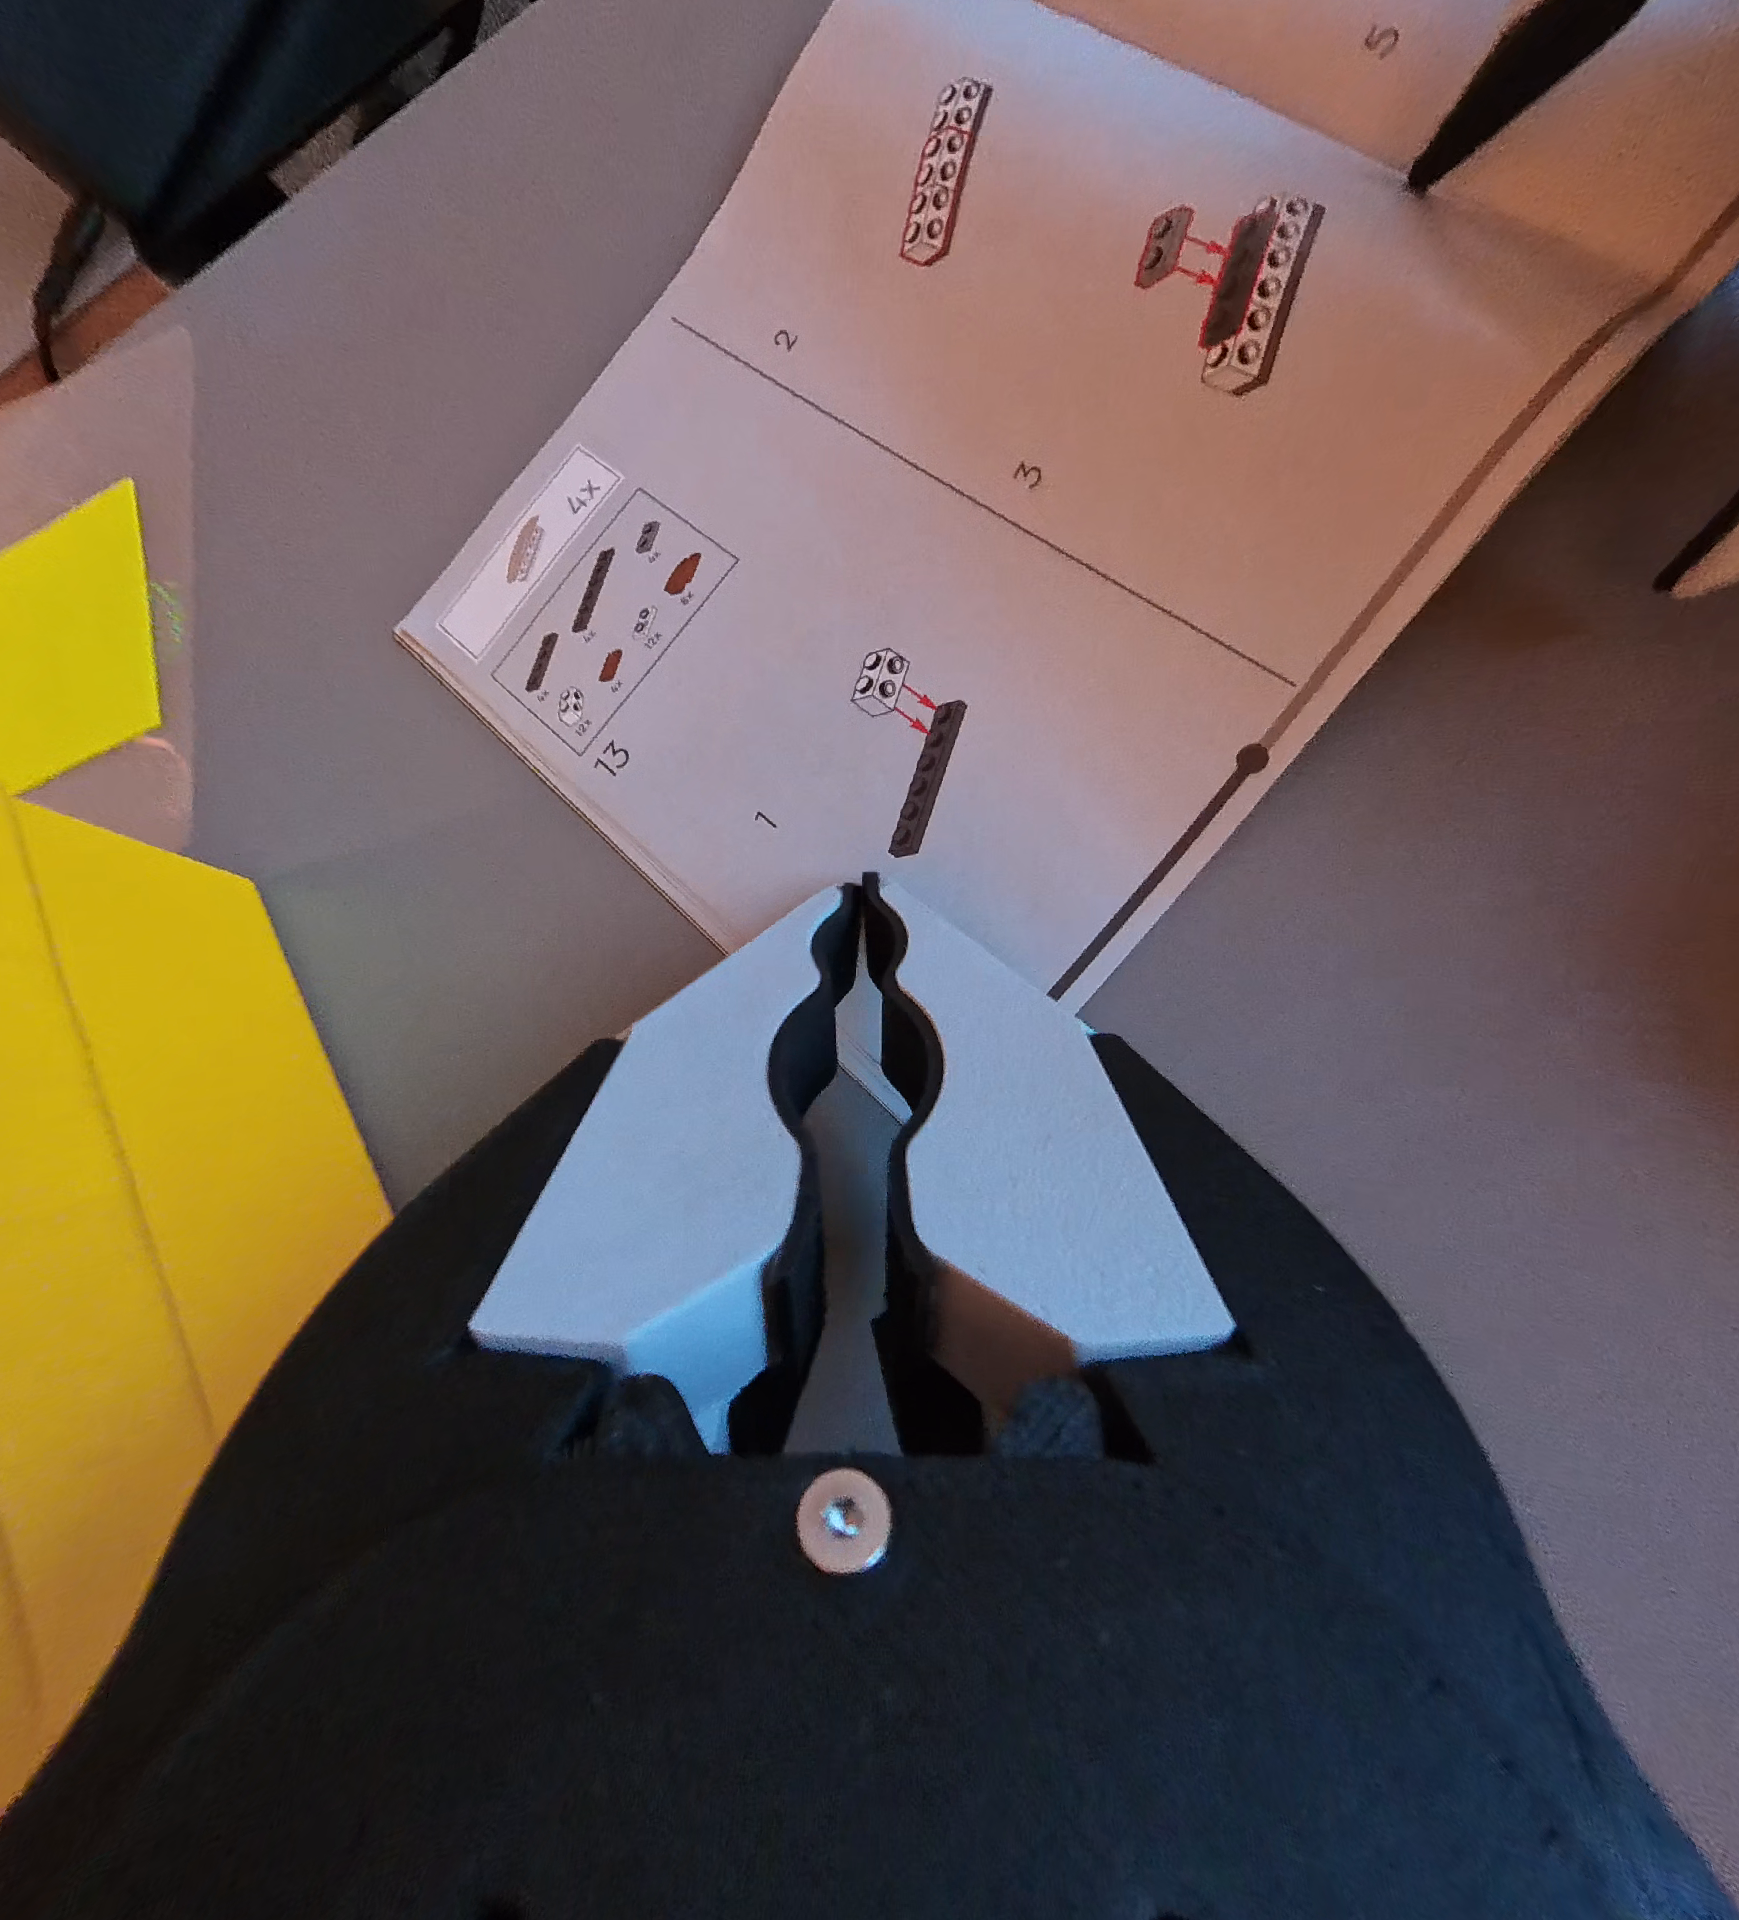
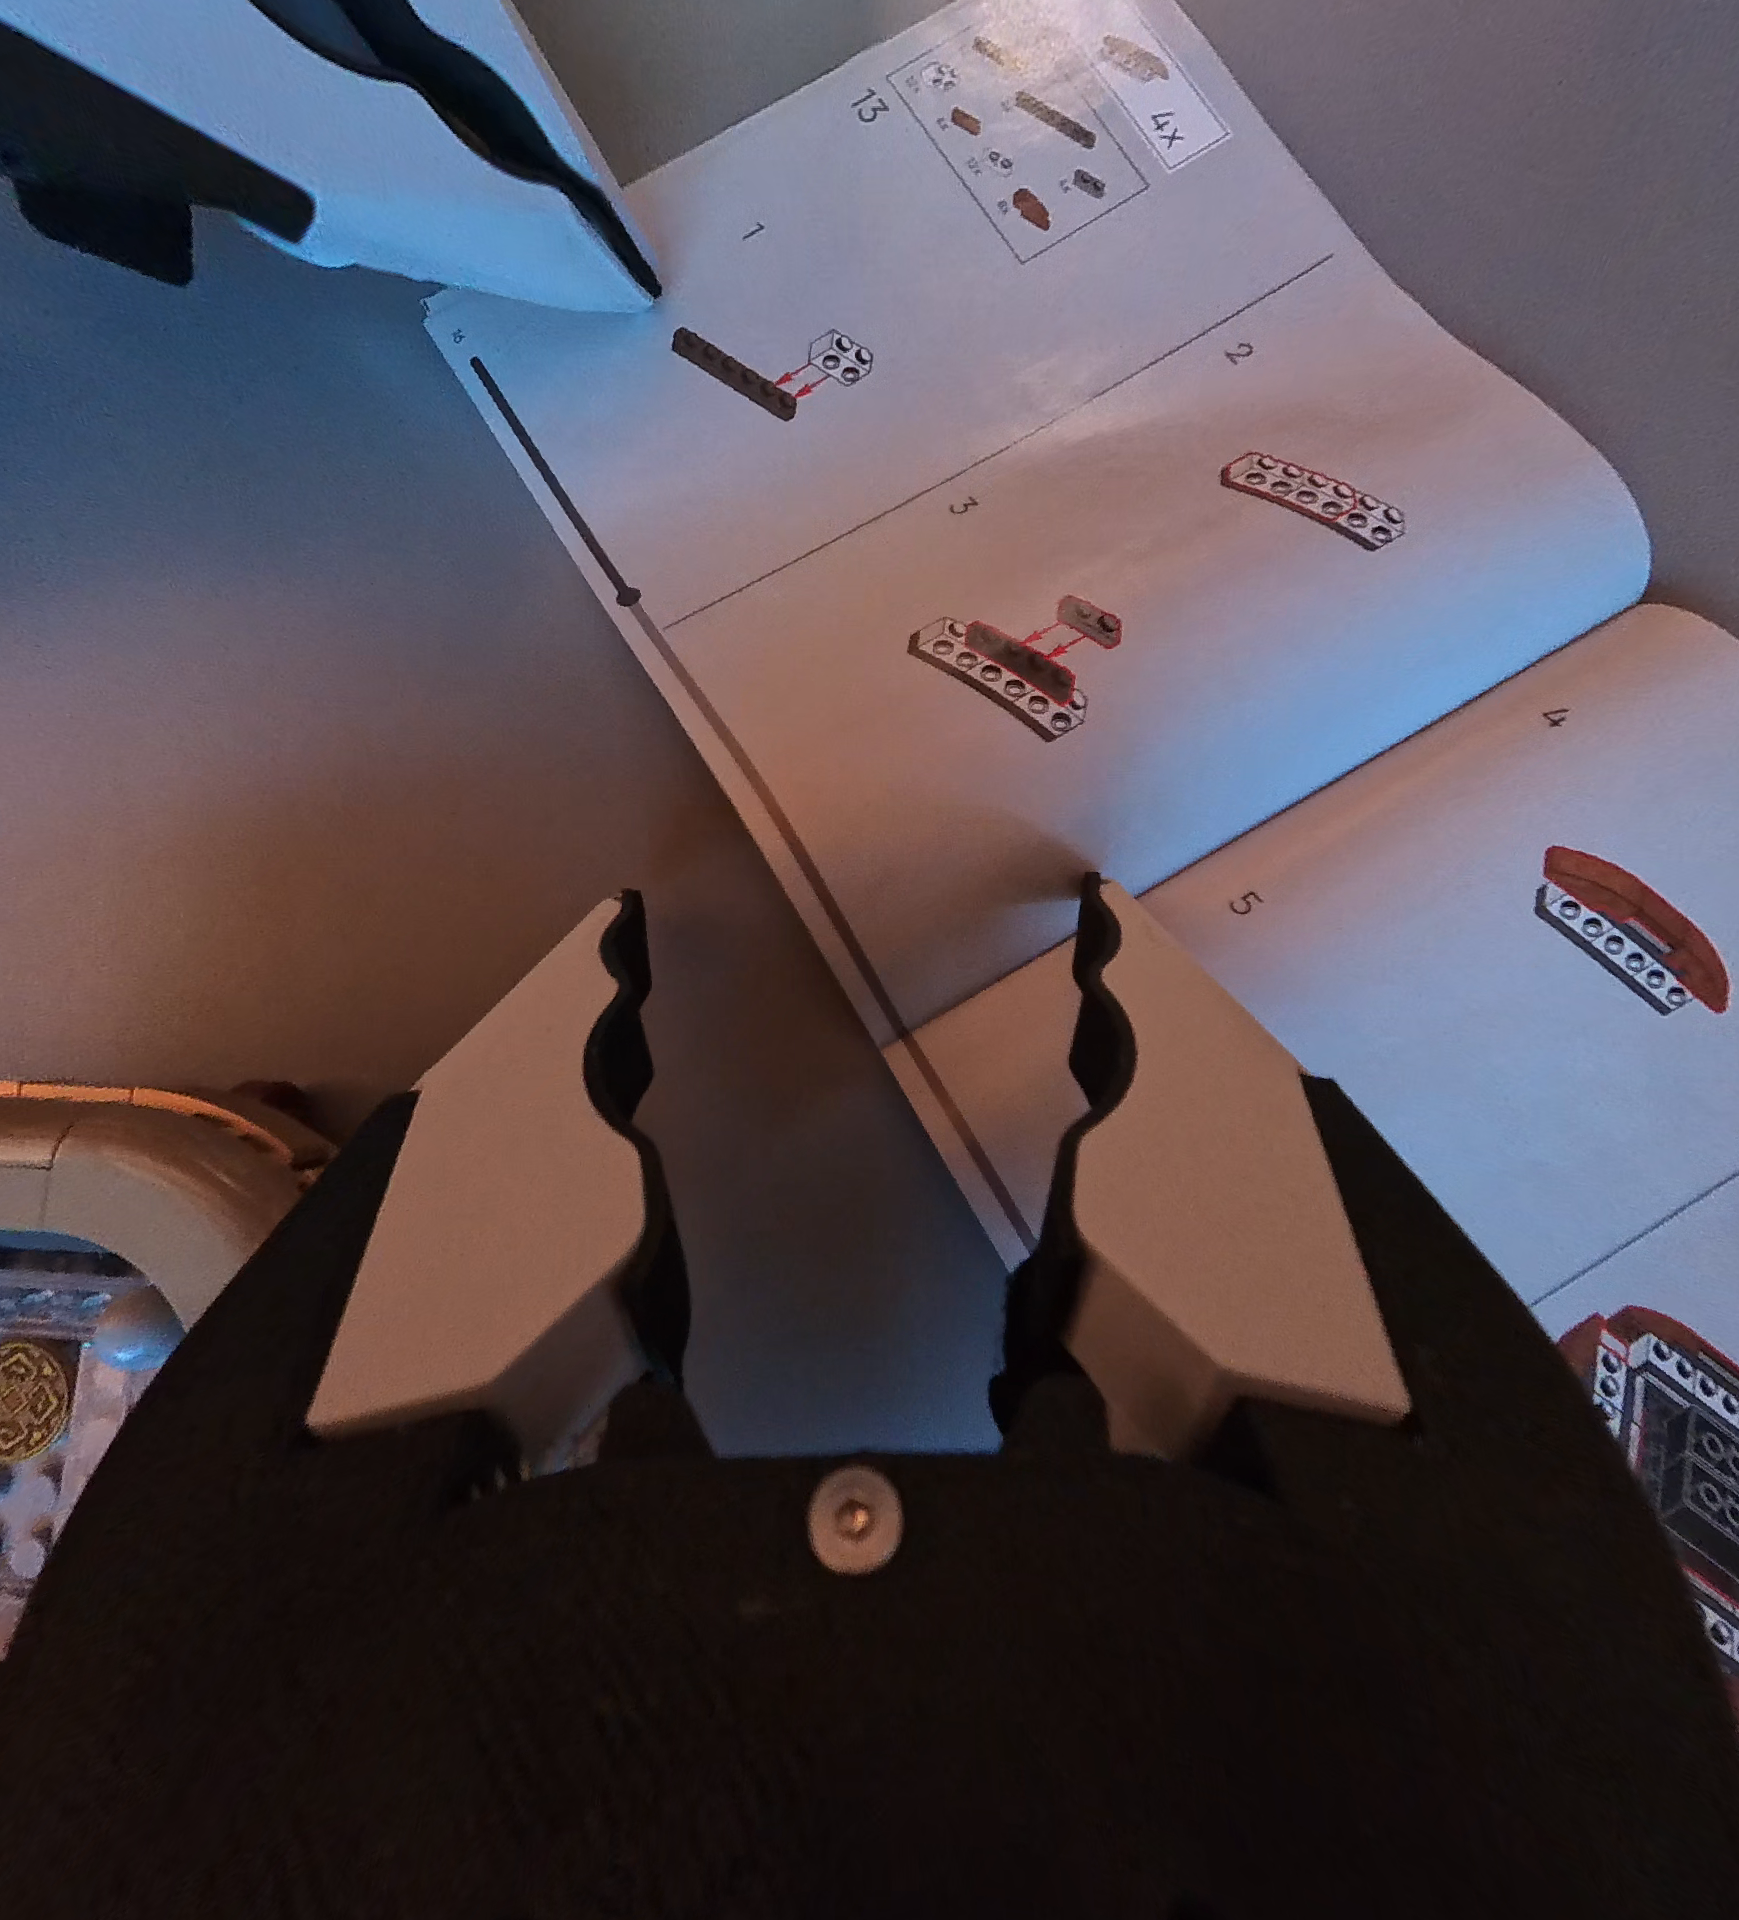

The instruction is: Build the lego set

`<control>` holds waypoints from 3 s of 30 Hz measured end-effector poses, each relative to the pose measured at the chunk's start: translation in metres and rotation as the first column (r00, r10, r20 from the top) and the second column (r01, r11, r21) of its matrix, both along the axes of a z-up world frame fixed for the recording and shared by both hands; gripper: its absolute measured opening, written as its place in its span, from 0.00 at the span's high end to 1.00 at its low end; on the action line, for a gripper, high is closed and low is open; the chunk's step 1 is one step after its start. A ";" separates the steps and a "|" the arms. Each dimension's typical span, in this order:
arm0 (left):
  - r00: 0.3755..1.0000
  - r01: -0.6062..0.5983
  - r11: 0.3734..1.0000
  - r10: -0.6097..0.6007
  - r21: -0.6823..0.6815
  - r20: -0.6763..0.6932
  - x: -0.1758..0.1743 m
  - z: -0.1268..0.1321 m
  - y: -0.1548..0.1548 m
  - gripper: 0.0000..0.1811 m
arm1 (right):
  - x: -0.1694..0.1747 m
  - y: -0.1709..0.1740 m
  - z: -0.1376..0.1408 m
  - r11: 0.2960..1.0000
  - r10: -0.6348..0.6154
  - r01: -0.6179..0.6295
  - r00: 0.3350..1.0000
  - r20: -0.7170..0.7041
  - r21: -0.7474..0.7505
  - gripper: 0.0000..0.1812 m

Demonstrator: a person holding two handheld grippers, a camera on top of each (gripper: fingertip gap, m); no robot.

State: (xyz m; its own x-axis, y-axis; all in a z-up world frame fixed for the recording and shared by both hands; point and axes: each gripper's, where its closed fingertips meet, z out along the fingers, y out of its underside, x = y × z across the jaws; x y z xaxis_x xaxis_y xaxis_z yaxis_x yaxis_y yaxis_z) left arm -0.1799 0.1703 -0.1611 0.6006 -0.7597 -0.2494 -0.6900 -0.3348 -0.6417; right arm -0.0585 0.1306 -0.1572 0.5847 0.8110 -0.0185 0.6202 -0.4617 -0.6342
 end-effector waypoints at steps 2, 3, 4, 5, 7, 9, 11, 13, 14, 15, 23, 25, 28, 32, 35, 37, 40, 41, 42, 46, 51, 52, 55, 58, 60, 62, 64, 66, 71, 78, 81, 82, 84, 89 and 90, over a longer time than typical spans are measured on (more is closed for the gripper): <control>0.999 0.007 0.999 -0.005 0.042 -0.039 0.001 0.000 0.001 1.00 | 0.000 0.001 0.000 1.000 -0.004 0.003 1.000 0.008 0.005 0.55; 0.999 0.008 0.998 -0.005 0.059 -0.053 0.002 0.000 0.002 1.00 | 0.001 0.001 0.000 1.000 -0.007 0.007 1.000 0.014 0.013 0.55; 0.998 0.012 0.997 -0.007 0.072 -0.066 0.002 0.000 0.002 1.00 | 0.001 0.002 0.001 1.000 -0.007 0.007 1.000 0.020 0.021 0.55; 0.997 0.015 0.997 -0.009 0.082 -0.077 0.002 0.000 0.002 1.00 | 0.000 0.002 0.001 1.000 -0.005 0.005 1.000 0.025 0.031 0.55; 0.996 0.018 0.996 -0.010 0.091 -0.087 0.003 0.000 0.002 1.00 | -0.001 0.005 0.004 0.998 -0.005 0.002 0.999 0.038 0.064 0.55; 0.997 0.016 0.996 -0.009 0.089 -0.082 0.002 0.000 0.002 1.00 | -0.005 0.009 0.011 0.993 0.001 -0.006 0.999 0.044 0.122 0.56; 0.997 0.012 0.997 -0.006 0.081 -0.074 0.002 0.000 0.002 1.00 | -0.007 0.013 0.017 0.984 0.007 -0.019 0.998 0.069 0.179 0.56; 0.998 0.009 0.997 -0.004 0.077 -0.070 0.002 0.000 0.002 1.00 | -0.010 0.016 0.021 0.974 0.018 -0.039 0.995 0.096 0.224 0.58; 0.998 0.009 0.997 -0.004 0.077 -0.070 0.002 0.000 0.002 1.00 | -0.012 0.016 0.022 0.970 0.024 -0.049 0.994 0.105 0.237 0.59; 0.998 0.008 0.997 -0.003 0.077 -0.070 0.002 0.000 0.002 1.00 | -0.013 0.016 0.022 0.969 0.033 -0.060 0.993 0.116 0.239 0.59; 0.998 0.007 0.997 -0.002 0.071 -0.065 0.002 0.000 0.001 1.00 | -0.013 0.020 0.016 0.960 0.030 -0.075 0.985 0.167 0.271 0.62; 0.998 0.007 0.997 -0.002 0.071 -0.064 0.002 0.000 0.001 1.00 | -0.013 0.021 0.017 0.960 0.024 -0.068 0.987 0.161 0.272 0.62; 0.998 0.007 0.997 -0.002 0.072 -0.065 0.002 0.000 0.001 1.00 | -0.013 0.021 0.018 0.960 0.024 -0.065 0.988 0.150 0.272 0.62; 0.998 0.008 0.997 -0.003 0.076 -0.068 0.002 0.000 0.001 1.00 | -0.015 0.020 0.021 0.962 0.024 -0.054 0.993 0.113 0.268 0.62; 0.998 0.007 0.997 -0.002 0.072 -0.064 0.002 0.000 0.001 1.00 | -0.013 0.022 0.021 0.963 0.014 -0.043 0.994 0.108 0.266 0.62; 0.998 0.005 0.998 -0.001 0.068 -0.060 0.002 -0.001 0.001 1.00 | -0.012 0.022 0.019 0.963 0.015 -0.047 0.993 0.119 0.265 0.62; 0.998 0.007 0.998 -0.002 0.070 -0.060 0.002 -0.001 0.001 1.00 | -0.013 0.021 0.019 0.961 0.017 -0.049 0.993 0.119 0.272 0.62; 0.998 0.007 0.997 -0.003 0.071 -0.061 0.002 -0.001 0.001 1.00 | -0.013 0.022 0.020 0.960 0.015 -0.047 0.993 0.118 0.277 0.62; 0.998 0.007 0.997 -0.003 0.071 -0.063 0.002 0.000 0.001 1.00 | -0.014 0.022 0.021 0.959 0.013 -0.045 0.993 0.115 0.281 0.62; 0.998 -0.008 0.997 0.013 0.071 -0.065 0.000 0.001 0.002 0.98 | -0.014 0.023 0.026 0.952 0.011 -0.041 0.995 0.102 0.302 0.62; 0.999 -0.027 1.000 0.027 -0.006 0.029 0.001 0.005 -0.002 0.87 | -0.014 0.024 0.032 0.938 -0.003 -0.028 0.996 0.090 0.346 0.63; 0.998 -0.017 0.999 0.019 -0.028 0.064 0.004 0.007 -0.005 0.85 | -0.013 0.025 0.034 0.934 -0.006 -0.026 0.996 0.088 0.356 0.63; 0.985 0.060 0.995 -0.047 -0.079 0.167 0.018 0.014 -0.017 0.80 | -0.012 0.026 0.037 0.922 -0.016 -0.021 0.996 0.093 0.387 0.64; 0.982 0.116 0.990 -0.102 -0.085 0.159 0.026 0.011 -0.024 0.73 | -0.011 0.028 0.041 0.907 -0.026 -0.016 0.995 0.095 0.421 0.66; 0.988 0.121 0.991 -0.115 -0.053 0.105 0.027 0.007 -0.023 0.71 | -0.010 0.029 0.045 0.898 -0.035 -0.008 0.995 0.090 0.440 0.66; 0.992 0.102 0.994 -0.100 -0.026 0.073 0.027 0.004 -0.020 0.69 | -0.008 0.030 0.048 0.890 -0.047 0.003 0.995 0.085 0.455 0.67; 0.994 0.079 0.997 -0.078 -0.003 0.074 0.026 0.006 -0.015 0.69 | -0.006 0.031 0.051 0.885 -0.059 0.015 0.995 0.078 0.465 0.67; 0.995 0.069 0.998 -0.069 0.007 0.076 0.024 0.007 -0.010 0.71 | -0.001 0.032 0.052 0.880 -0.078 0.031 0.994 0.081 0.474 0.67; 0.990 0.068 0.997 -0.070 0.023 0.119 0.026 0.012 -0.006 0.85 | 0.011 0.032 0.055 0.872 -0.116 0.061 0.990 0.084 0.486 0.69; 0.983 0.073 0.996 -0.082 0.059 0.162 0.033 0.021 -0.002 0.94 | -0.001 0.024 0.050 0.881 -0.058 0.002 0.993 0.104 0.473 0.67; 0.978 0.067 0.989 -0.092 0.132 0.189 0.035 0.034 0.003 1.00 | -0.013 0.025 0.047 0.880 -0.032 -0.033 0.991 0.129 0.473 0.67; 0.973 0.072 0.985 -0.104 0.159 0.206 0.037 0.040 0.002 1.00 | -0.019 0.024 0.046 0.885 -0.019 -0.039 0.993 0.120 0.465 0.67; 0.959 0.086 0.977 -0.135 0.197 0.249 0.042 0.054 -0.001 1.00 | -0.032 0.024 0.046 0.890 -0.002 -0.048 0.994 0.109 0.453 0.67; 0.936 0.101 0.959 -0.182 0.266 0.302 0.047 0.075 -0.008 1.00 | -0.042 0.037 0.048 0.879 -0.033 -0.051 0.985 0.168 0.475 0.73; 0.930 0.089 0.955 -0.182 0.283 0.320 0.047 0.080 -0.008 0.99 | -0.037 0.042 0.050 0.869 -0.058 -0.042 0.981 0.186 0.494 0.82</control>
